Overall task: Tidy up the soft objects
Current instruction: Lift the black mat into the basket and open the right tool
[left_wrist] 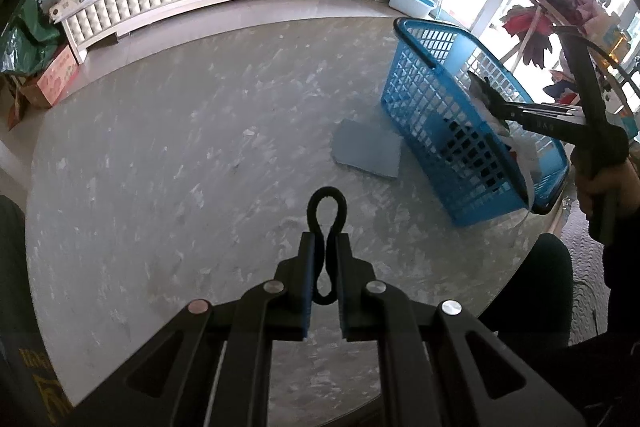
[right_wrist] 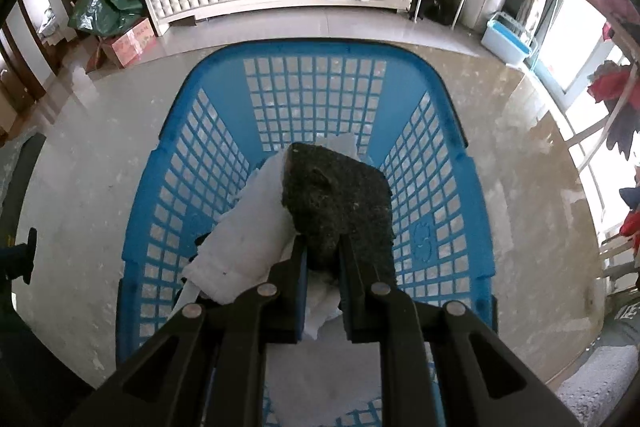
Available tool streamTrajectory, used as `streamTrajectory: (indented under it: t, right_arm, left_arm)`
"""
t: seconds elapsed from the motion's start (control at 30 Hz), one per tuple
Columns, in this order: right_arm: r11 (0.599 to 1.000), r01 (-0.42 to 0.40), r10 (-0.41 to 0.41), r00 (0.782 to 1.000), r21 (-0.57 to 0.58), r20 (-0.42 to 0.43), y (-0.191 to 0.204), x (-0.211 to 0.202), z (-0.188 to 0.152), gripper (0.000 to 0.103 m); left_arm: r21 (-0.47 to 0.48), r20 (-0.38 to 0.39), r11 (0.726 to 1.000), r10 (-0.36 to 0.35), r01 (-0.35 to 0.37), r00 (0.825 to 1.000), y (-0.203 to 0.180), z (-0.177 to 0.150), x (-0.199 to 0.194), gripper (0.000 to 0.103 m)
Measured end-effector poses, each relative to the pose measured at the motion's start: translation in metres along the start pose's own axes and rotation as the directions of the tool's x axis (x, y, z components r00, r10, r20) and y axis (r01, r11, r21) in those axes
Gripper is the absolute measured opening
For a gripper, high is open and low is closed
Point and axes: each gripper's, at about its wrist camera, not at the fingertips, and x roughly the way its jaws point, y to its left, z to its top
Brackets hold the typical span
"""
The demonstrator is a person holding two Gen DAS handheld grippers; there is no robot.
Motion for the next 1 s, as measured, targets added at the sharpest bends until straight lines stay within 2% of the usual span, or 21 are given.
streamTrajectory:
  t: [0.2, 0.33, 0.4, 0.43, 0.47, 0.53, 0.67, 0.77, 0.83, 1.0]
  right_arm:
    - [1.000, 0.001, -0.001, 1.000, -0.003, -0.016, 0.003, -0.002, 0.000, 0.015]
    - [1.000, 0.007, -0.007, 1.000, 0.009, -0.008, 0.000, -0.007, 0.001, 0.022]
    - [1.000, 0.016, -0.015, 1.000, 0.016, -0.009, -0.002, -0.007, 0.002, 0.036]
    - [1.000, 0.021, -0.021, 1.000, 0.023, -0.008, -0.004, -0.008, 0.002, 0.050]
    - [0.999, 0.018, -0.018, 1.000, 0.033, -0.003, -0.006, -0.011, 0.002, 0.059]
    - [0.999, 0.014, -0.014, 1.000, 0.048, 0.007, -0.009, -0.016, 0.002, 0.068]
    - [0.998, 0.038, -0.040, 0.999, 0.041, 0.034, -0.010, -0.030, -0.001, 0.097]
    - [0.996, 0.083, -0.085, 0.995, 0.034, 0.049, -0.010, -0.038, -0.007, 0.099]
    - [0.996, 0.084, -0.086, 0.995, 0.039, 0.055, -0.013, -0.045, -0.011, 0.103]
    - [0.995, 0.089, -0.092, 0.993, 0.032, 0.079, -0.009, -0.059, -0.022, 0.103]
  left_arm:
    - [-0.013, -0.006, 1.000, -0.003, 0.003, 1.000, 0.006, -0.002, 0.002, 0.008]
    - [-0.013, -0.003, 1.000, -0.002, 0.002, 1.000, 0.006, -0.001, 0.000, 0.008]
    - [-0.013, 0.001, 1.000, -0.004, 0.004, 1.000, 0.004, -0.001, -0.001, 0.008]
    - [-0.012, 0.005, 1.000, -0.004, 0.004, 1.000, 0.004, -0.001, -0.002, 0.008]
    - [-0.012, 0.007, 1.000, -0.005, 0.005, 1.000, 0.003, 0.000, -0.003, 0.008]
    - [-0.011, 0.009, 1.000, -0.003, 0.003, 1.000, 0.002, 0.000, -0.004, 0.008]
    - [-0.008, 0.021, 1.000, -0.005, 0.005, 1.000, 0.000, -0.001, -0.011, 0.008]
    - [-0.005, 0.038, 1.000, -0.007, 0.007, 0.999, -0.004, -0.001, -0.019, 0.008]
    - [0.001, 0.055, 1.000, -0.011, 0.011, 0.998, -0.008, -0.002, -0.026, 0.008]
    - [0.007, 0.077, 1.000, -0.009, 0.008, 0.997, -0.016, -0.004, -0.040, 0.008]
